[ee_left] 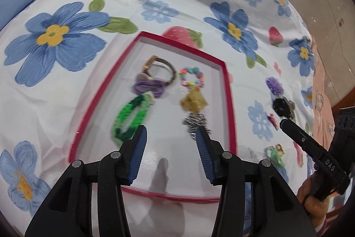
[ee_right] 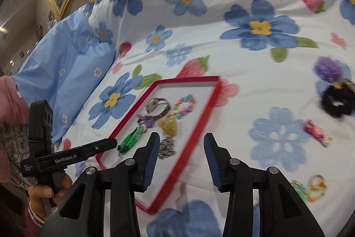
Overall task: Organize jewelry
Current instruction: 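Move both open tools toward the green hair tie and yellow ring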
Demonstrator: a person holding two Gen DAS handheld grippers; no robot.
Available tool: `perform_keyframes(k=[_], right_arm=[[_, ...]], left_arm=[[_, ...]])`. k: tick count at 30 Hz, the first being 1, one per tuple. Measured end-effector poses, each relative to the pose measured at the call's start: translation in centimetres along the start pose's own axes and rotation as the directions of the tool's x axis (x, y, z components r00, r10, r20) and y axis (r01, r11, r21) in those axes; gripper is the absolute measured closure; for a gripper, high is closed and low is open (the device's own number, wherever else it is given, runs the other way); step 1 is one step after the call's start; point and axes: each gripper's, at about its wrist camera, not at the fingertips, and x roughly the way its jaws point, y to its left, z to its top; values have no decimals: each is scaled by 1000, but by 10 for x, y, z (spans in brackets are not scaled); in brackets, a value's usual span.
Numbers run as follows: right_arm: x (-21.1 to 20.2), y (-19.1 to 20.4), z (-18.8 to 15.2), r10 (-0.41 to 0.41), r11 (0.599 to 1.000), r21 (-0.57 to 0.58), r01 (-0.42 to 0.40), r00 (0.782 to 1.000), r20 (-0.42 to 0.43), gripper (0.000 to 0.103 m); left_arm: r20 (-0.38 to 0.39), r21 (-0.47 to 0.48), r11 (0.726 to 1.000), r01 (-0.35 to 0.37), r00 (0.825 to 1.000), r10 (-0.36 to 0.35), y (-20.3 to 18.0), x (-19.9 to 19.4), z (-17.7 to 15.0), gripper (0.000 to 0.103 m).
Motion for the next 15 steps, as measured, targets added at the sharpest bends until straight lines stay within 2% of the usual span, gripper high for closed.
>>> perform_keyframes(k=[15], right_arm=[[-84, -88, -29, -170, 976, 155, 156, 982, 84, 59]], left_arm=[[-63, 156, 984, 90, 995, -81, -80, 11, -18, 58]])
